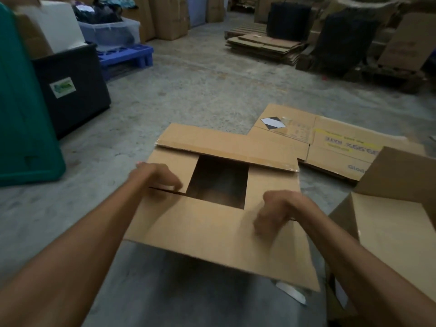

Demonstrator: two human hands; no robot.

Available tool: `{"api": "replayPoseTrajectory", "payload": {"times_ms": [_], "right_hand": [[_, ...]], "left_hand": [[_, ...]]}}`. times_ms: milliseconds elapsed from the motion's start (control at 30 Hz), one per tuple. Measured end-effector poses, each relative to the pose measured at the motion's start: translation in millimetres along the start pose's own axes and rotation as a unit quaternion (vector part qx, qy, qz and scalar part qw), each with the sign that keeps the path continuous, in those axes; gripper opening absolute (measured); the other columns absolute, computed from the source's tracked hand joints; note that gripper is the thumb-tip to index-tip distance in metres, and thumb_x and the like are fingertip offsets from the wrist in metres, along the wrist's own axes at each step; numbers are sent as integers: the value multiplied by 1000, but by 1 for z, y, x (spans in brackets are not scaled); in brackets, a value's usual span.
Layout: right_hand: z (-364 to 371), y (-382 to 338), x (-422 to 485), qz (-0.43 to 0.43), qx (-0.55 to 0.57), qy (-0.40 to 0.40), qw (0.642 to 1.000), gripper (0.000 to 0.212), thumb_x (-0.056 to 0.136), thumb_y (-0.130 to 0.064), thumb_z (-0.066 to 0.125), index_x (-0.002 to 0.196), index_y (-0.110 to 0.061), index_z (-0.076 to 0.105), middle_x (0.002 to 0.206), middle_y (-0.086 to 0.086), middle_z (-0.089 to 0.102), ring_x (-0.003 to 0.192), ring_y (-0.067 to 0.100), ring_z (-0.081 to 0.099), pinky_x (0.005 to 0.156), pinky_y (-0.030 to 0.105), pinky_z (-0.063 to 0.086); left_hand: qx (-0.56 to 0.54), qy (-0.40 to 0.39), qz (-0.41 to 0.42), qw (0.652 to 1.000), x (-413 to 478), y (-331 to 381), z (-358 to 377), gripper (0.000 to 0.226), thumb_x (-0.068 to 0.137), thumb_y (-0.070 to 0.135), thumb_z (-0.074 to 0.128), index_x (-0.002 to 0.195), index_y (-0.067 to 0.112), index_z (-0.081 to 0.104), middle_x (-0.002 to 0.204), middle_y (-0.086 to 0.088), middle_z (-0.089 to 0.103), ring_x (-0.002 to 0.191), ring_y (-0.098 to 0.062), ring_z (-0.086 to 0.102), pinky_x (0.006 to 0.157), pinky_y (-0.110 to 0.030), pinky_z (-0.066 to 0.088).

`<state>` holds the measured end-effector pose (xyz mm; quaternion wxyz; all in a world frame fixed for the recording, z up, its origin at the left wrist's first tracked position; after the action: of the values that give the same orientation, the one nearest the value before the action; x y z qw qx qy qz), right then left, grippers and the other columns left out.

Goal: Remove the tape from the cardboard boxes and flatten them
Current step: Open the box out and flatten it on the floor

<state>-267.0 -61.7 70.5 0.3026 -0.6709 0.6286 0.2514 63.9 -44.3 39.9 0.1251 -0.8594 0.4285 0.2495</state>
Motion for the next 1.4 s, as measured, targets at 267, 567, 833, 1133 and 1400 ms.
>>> {"api": "replayPoseTrajectory", "payload": {"times_ms": [267, 567, 833, 1133, 1400], "right_hand": [[2, -47, 57, 87, -8, 161, 983, 107, 75, -81, 54, 152, -10, 31, 165, 20, 6, 145, 57, 8, 97, 77, 33], [-37, -45, 48, 40, 28, 221, 974, 46, 82, -23, 62, 126, -10, 58, 139, 17, 50, 128, 43, 46, 102, 63, 41], [-128, 53, -35, -45, 291, 318, 901, 27, 84, -6, 50, 95, -7, 75, 92, 19, 73, 77, 35, 71, 54, 34, 52], [-152, 91, -67, -87, 404, 326, 851, 32, 87, 4, 44, 95, -2, 75, 72, 9, 64, 60, 25, 56, 43, 21, 39], [-149, 77, -44, -55, 318, 409, 853, 35, 74, -16, 52, 98, -23, 75, 91, 4, 74, 79, 33, 68, 70, 49, 61]], "left_hand": [[-106, 143, -76, 981, -14, 44, 36, 129, 73, 67, 69, 155, 5, -10, 161, -26, -12, 147, -49, -10, 113, -71, 7], [-149, 114, -43, 981, -19, 44, 16, 92, 83, 40, 52, 152, -5, 11, 157, -34, 9, 143, -55, 9, 111, -70, 17], [-423, 134, 51, 895, -41, 3, -86, 68, 79, 35, 28, 132, -4, 46, 125, -38, 52, 97, -58, 58, 72, -70, 52], [-550, 143, 138, 811, -82, -1, -121, 14, 66, 20, 43, 77, 15, 51, 137, -33, 47, 104, -50, 54, 62, -53, 55], [-519, 155, 161, 825, -93, 8, -104, 10, 61, 21, 45, 69, 14, 43, 98, -20, 48, 87, -37, 53, 65, -43, 45]]}}
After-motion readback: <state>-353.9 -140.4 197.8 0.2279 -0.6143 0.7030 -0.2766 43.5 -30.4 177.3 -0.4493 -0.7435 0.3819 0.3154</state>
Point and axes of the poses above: each hand's wrist, its own x-axis towards the middle knuckle, its own z-axis out of the palm, y = z × x, the point moved 5 cm from there along x, towards the middle knuckle
